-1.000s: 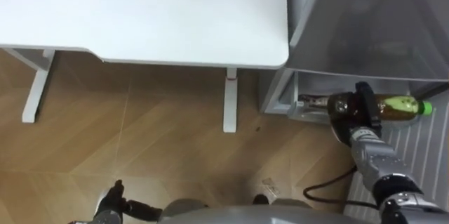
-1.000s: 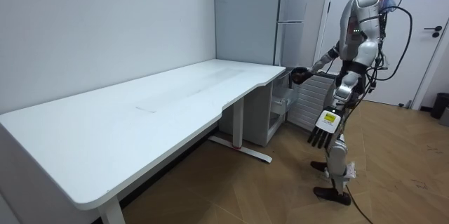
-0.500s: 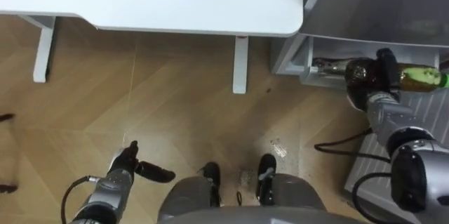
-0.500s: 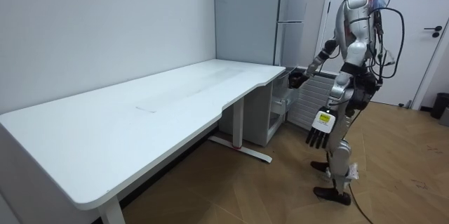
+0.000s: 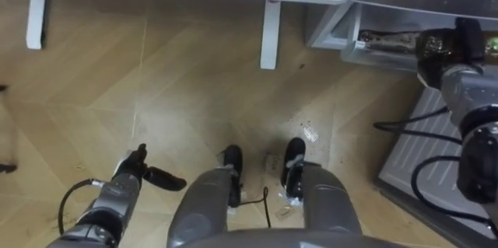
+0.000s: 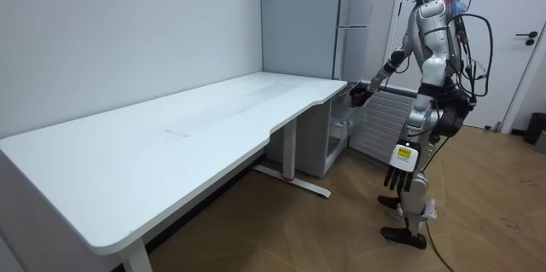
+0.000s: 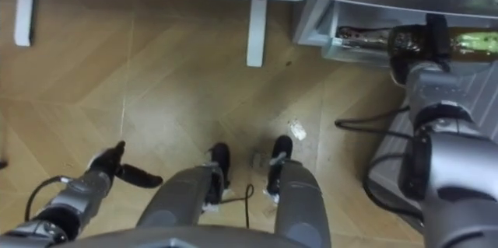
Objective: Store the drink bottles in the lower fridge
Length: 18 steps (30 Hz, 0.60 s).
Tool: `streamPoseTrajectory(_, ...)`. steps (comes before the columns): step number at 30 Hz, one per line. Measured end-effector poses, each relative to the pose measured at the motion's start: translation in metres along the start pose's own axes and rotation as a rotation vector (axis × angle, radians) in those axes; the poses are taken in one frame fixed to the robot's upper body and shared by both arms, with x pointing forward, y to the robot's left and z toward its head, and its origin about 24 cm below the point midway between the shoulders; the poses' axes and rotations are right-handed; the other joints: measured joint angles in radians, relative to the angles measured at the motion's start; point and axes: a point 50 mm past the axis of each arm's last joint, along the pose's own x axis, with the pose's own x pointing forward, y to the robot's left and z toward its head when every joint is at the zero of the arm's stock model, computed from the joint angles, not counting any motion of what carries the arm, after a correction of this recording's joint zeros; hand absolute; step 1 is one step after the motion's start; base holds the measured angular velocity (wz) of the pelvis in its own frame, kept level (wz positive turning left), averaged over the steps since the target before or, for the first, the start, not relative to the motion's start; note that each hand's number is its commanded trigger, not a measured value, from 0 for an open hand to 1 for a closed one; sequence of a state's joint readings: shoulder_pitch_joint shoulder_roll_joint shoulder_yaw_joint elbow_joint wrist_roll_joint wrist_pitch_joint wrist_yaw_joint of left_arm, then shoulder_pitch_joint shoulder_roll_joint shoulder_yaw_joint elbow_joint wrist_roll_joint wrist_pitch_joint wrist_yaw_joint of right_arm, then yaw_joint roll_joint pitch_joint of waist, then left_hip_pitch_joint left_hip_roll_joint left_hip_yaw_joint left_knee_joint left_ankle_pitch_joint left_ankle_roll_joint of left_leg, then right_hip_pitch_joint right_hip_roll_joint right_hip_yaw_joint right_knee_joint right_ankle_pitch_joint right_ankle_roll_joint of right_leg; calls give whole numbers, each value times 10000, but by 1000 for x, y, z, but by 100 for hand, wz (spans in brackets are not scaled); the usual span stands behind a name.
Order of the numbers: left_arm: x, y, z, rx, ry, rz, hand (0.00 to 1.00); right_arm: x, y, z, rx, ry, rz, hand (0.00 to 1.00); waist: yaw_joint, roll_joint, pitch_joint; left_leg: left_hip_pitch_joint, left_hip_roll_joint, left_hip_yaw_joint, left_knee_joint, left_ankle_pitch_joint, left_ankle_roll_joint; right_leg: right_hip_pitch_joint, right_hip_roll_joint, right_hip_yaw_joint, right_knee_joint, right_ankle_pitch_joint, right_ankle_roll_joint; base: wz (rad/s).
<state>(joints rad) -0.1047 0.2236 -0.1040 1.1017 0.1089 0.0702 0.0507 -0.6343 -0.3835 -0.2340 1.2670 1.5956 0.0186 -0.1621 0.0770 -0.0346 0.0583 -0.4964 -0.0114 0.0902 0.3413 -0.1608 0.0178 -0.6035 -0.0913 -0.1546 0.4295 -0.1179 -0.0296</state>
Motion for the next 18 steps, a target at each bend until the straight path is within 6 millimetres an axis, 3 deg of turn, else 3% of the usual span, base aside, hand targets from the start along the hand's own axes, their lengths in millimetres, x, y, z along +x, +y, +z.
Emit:
streamPoseTrajectory(3, 0, 0, 2, 0, -59, 12, 0, 0, 5, -3, -314, 73, 95, 100, 14, -3, 2, -138, -19, 37, 51, 66, 57, -136, -122, -19, 51, 4, -5, 2)
streamPoseTrajectory(4, 0, 0, 3, 0, -99, 20, 0, 0, 6, -3, -444, 53, 115, 63, 33, -6, 4, -176, -19, 36, 51, 94, 73, -170, -141, -18, 52, 24, 0, 4)
streamPoseTrajectory(5, 0, 0, 3, -1, -104, 22, 0, 0, 6, -3, -482, 46, 115, 53, 46, -8, 5, -184, -18, 37, 51, 101, 79, -176, -147, -15, 47, 33, 2, 0)
streamPoseTrajectory(6, 0, 1, 4, 2, -120, 26, 0, 0, 7, -3, -564, 40, 118, 0, 81, -11, 3, -195, -15, 42, 51, 114, 91, -194, -160, -25, 32, 40, 8, 0)
streamPoseTrajectory(18, 1, 2, 8, -39, -217, 181, 0, -1, 20, -5, -1151, 18, 400, 0, 94, -33, -2, -340, -32, 263, 49, 162, 131, -465, -205, 133, 164, 123, 37, -3)
